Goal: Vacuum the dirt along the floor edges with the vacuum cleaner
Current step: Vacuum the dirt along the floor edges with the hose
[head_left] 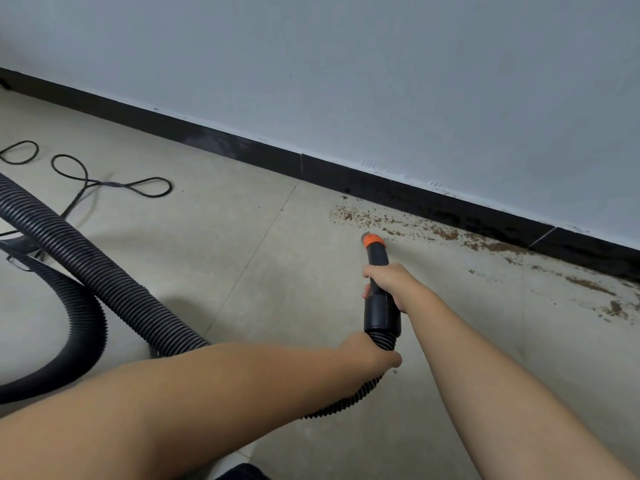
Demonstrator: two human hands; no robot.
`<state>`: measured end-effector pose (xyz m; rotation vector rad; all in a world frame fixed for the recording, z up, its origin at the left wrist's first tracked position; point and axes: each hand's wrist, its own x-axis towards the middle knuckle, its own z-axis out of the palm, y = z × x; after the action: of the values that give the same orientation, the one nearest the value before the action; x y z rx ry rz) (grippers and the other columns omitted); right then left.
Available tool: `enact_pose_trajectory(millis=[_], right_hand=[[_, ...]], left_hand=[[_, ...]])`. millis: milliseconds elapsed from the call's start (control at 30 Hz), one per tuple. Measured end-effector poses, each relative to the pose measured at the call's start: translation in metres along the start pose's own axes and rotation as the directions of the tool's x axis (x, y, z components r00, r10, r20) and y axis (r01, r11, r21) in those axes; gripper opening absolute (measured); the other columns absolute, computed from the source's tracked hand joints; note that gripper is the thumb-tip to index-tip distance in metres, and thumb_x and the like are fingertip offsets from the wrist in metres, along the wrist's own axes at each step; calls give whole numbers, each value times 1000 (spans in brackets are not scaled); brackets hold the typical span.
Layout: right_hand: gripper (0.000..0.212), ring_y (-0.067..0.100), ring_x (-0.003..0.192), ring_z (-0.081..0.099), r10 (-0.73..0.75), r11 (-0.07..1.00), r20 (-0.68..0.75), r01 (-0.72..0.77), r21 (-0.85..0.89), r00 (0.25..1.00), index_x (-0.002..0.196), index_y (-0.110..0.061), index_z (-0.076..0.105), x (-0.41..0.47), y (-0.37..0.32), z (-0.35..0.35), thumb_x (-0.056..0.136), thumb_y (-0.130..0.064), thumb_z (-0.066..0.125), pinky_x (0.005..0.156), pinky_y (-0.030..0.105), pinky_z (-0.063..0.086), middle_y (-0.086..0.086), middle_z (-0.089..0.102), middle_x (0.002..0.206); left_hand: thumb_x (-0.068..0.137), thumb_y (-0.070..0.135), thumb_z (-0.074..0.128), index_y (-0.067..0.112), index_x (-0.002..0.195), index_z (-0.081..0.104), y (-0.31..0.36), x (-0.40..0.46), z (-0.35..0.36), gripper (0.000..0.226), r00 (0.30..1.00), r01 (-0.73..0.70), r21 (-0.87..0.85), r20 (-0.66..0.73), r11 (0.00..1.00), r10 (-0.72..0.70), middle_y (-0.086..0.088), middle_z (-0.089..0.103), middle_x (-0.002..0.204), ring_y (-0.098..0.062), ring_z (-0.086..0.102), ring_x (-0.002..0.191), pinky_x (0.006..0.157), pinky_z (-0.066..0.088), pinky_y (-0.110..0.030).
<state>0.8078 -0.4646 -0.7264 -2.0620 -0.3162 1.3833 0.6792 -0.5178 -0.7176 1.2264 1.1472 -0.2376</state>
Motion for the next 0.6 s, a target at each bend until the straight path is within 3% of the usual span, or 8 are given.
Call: enact_pose_trajectory(millis=[200, 333, 433, 600], right_hand=[[25, 17, 43, 60, 55, 997, -104, -49, 66, 993, 108, -3, 49, -1, 22, -42, 86, -11, 58, 48, 25, 45, 10, 63, 59], [26, 22, 54, 61, 78, 993, -148, -64, 98, 986, 108, -3, 49, 5, 20, -59, 86, -13, 59, 54, 30, 46, 10, 65, 55], [30, 21, 52, 60, 70, 995, -129, -60, 80, 989, 113, -3, 48, 10, 8, -54, 86, -14, 59, 54, 30, 46, 9, 65, 54], [34, 18, 40, 59, 27, 1000, -40, -26, 10, 999, 117, -3, 48, 17, -14, -29, 86, -10, 58, 47, 24, 46, 11, 62, 63]], left_hand=[[83, 15, 62, 17, 85, 47, 12, 2, 27, 15, 997, -21, 84, 69, 996, 15, -2, 47, 72, -15, 47, 59, 56, 42, -24], [83, 17, 62, 16, 82, 47, 26, 6, 31, 15, 996, -36, 118, 81, 992, 26, -2, 48, 72, -15, 47, 58, 54, 42, -24], [83, 17, 62, 11, 93, 49, 32, 10, 25, 17, 998, -33, 76, 49, 997, 30, -3, 48, 72, -16, 47, 58, 56, 42, -25], [83, 15, 61, 10, 93, 48, 28, 14, 12, 16, 1000, -3, -29, -10, 1000, 3, -5, 49, 75, -16, 46, 59, 56, 43, -25]])
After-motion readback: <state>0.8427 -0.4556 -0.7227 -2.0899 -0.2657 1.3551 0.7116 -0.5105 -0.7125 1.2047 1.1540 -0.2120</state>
